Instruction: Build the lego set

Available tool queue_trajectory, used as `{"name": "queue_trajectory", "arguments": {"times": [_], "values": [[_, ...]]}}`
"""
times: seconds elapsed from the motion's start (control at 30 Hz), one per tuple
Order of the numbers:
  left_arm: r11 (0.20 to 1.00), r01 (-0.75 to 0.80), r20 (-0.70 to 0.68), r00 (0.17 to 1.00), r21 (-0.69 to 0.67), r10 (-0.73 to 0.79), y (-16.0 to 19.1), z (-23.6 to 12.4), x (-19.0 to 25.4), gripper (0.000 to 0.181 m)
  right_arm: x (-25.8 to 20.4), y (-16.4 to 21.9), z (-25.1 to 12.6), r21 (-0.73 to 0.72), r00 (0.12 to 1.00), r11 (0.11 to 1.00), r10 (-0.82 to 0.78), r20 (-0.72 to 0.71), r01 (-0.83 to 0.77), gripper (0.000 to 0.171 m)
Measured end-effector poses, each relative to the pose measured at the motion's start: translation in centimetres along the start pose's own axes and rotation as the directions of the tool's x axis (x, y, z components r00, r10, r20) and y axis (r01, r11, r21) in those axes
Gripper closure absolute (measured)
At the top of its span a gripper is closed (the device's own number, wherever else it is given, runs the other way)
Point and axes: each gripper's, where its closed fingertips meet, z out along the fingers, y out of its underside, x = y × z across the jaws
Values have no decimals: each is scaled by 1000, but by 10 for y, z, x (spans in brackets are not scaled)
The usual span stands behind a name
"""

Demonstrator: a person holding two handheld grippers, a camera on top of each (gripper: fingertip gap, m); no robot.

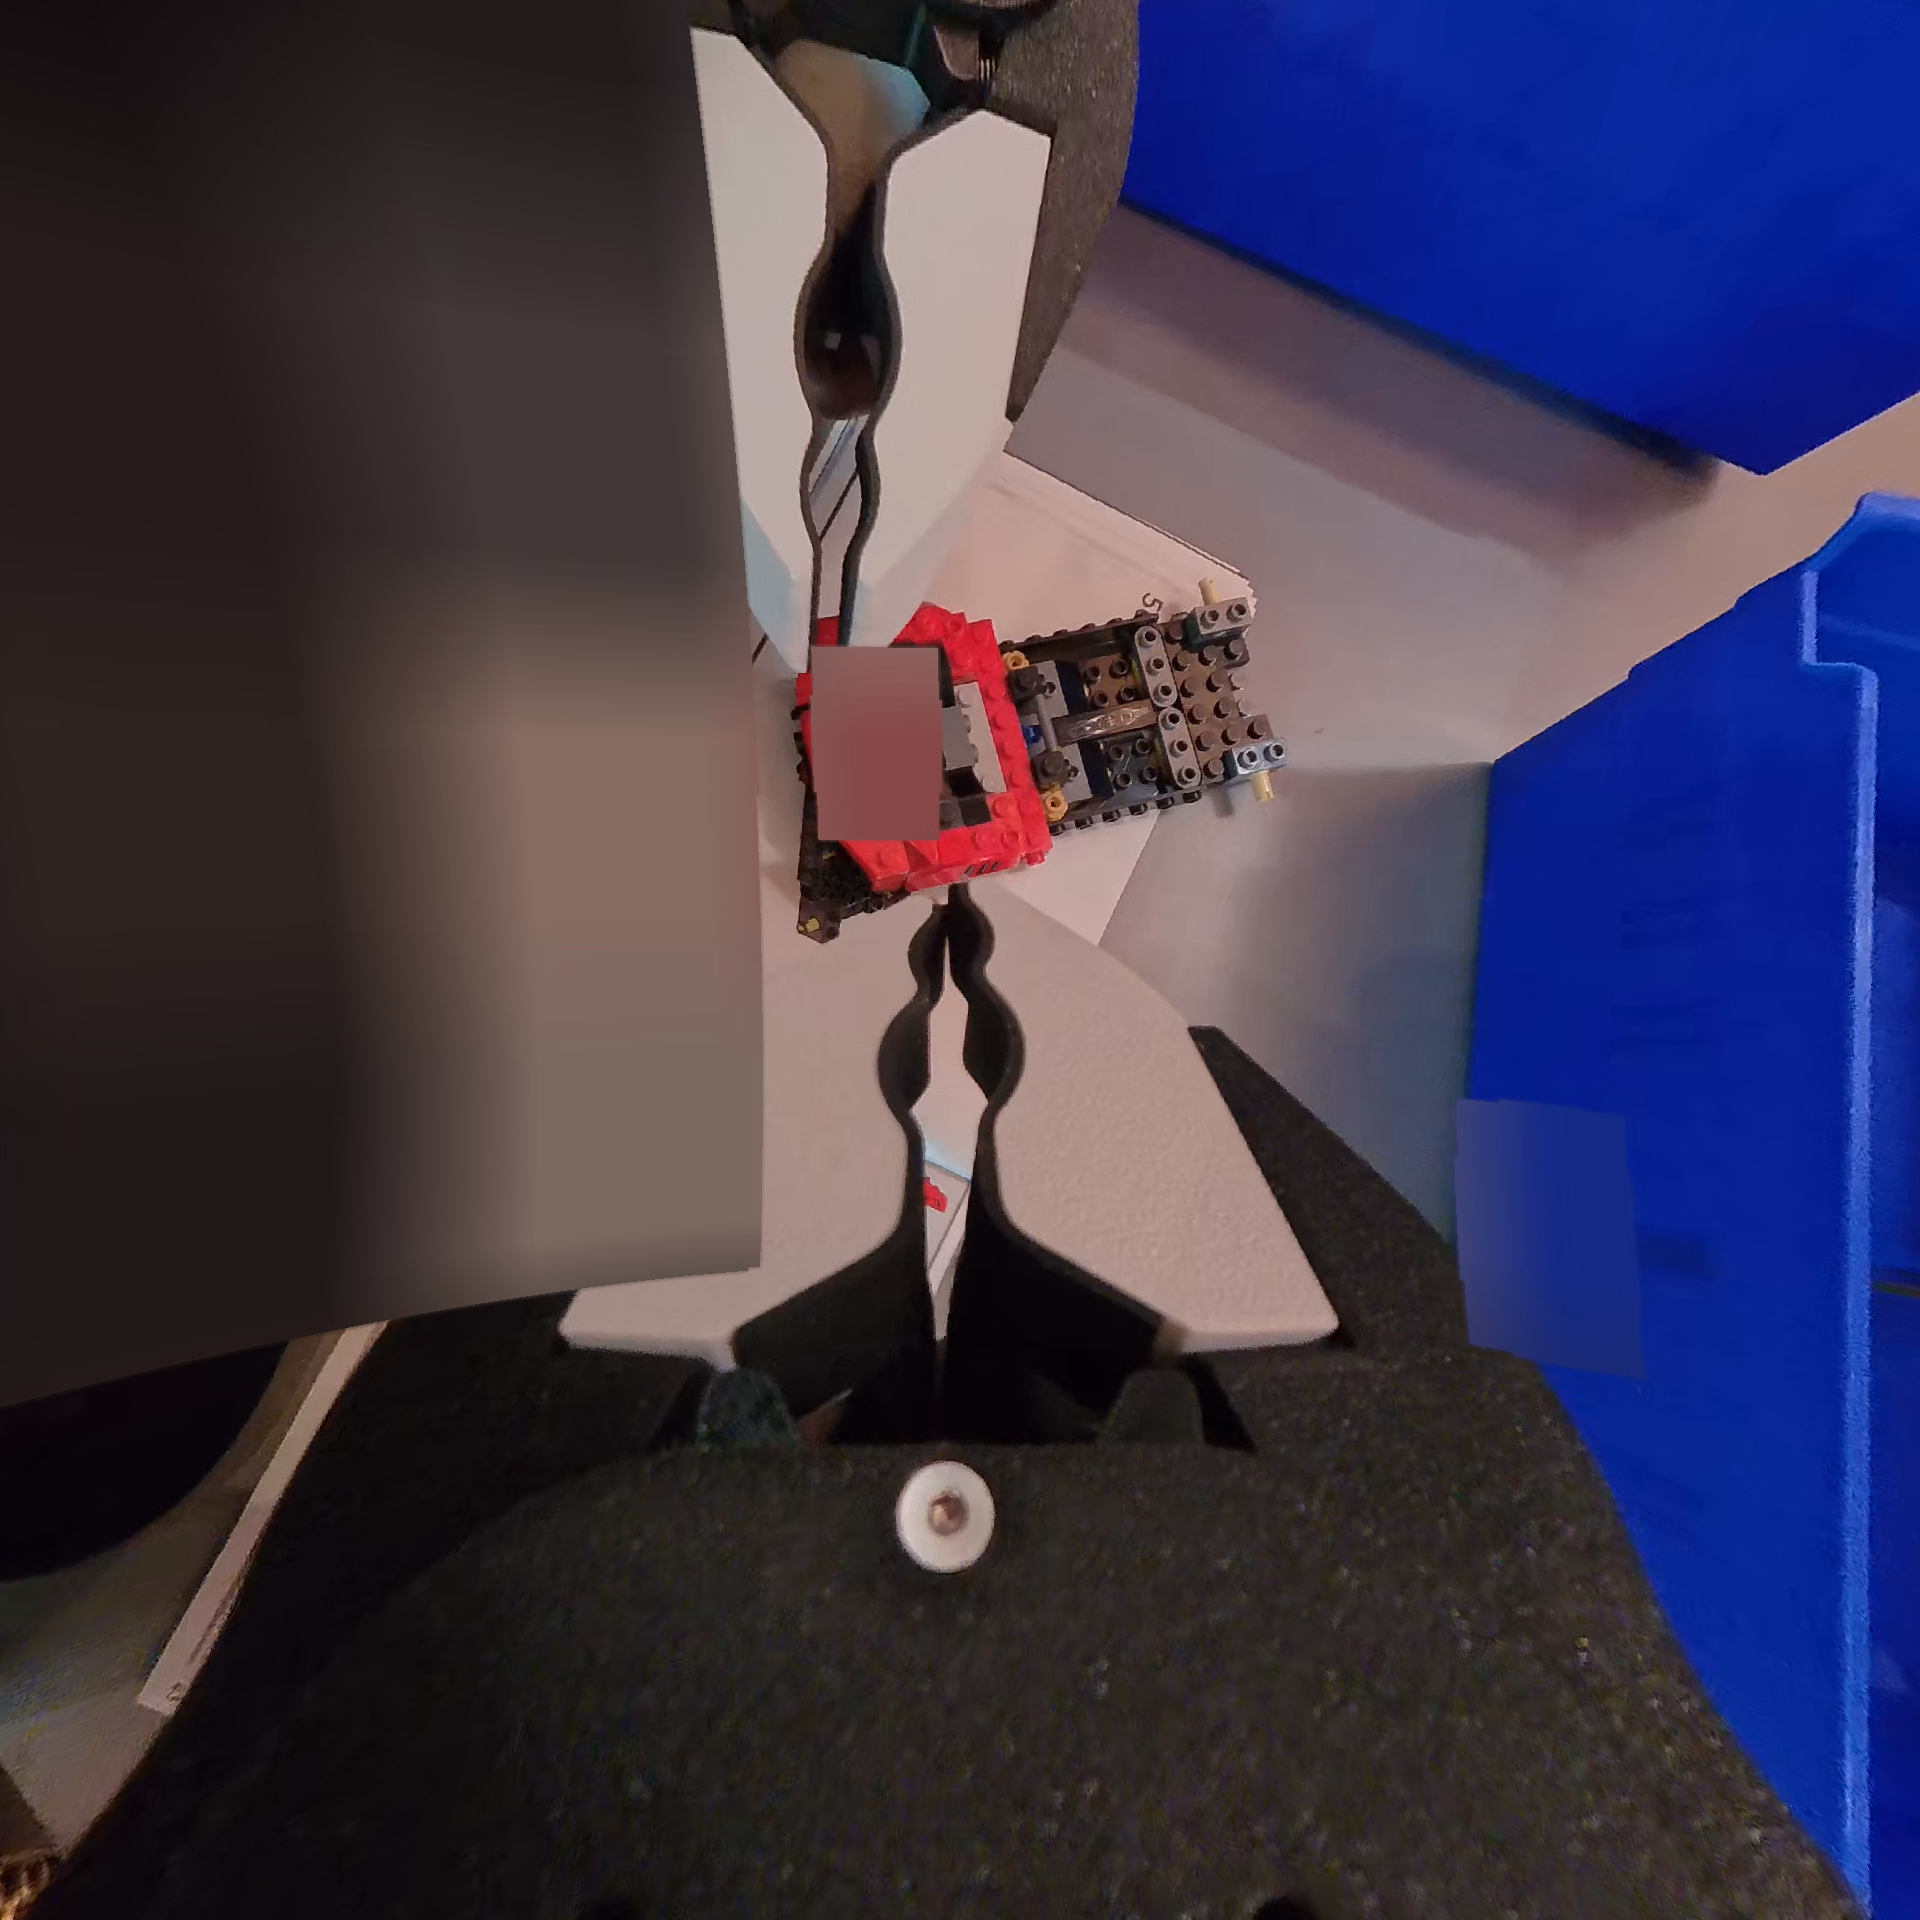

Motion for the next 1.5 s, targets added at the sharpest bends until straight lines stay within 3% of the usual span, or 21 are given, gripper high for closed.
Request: {"name": "queue_trajectory", "arguments": {"times": [0.33,1.03,1.17,1.3,1.4,1.5], "values": [[1000,7,20,1000,-5,-6,1,0,-4,177,8,3,3,15,1000,1000,20,-21,-19,171],[998,34,40,999,-62,-31,11,4,-7,177,-4,1,49,-27,988,994,104,113,-101,171],[997,41,37,999,-68,-39,13,6,-8,177,-2,1,43,-71,977,981,187,100,-180,171],[997,59,38,998,-57,-57,13,6,-11,177,-4,-5,38,-128,924,922,376,75,-365,171],[997,64,41,997,-53,-62,12,6,-12,178,-9,9,44,-246,897,871,441,14,-425,171],[996,67,43,997,-52,-64,12,5,-12,178,-12,7,47,-249,872,849,488,34,-465,171]]}}
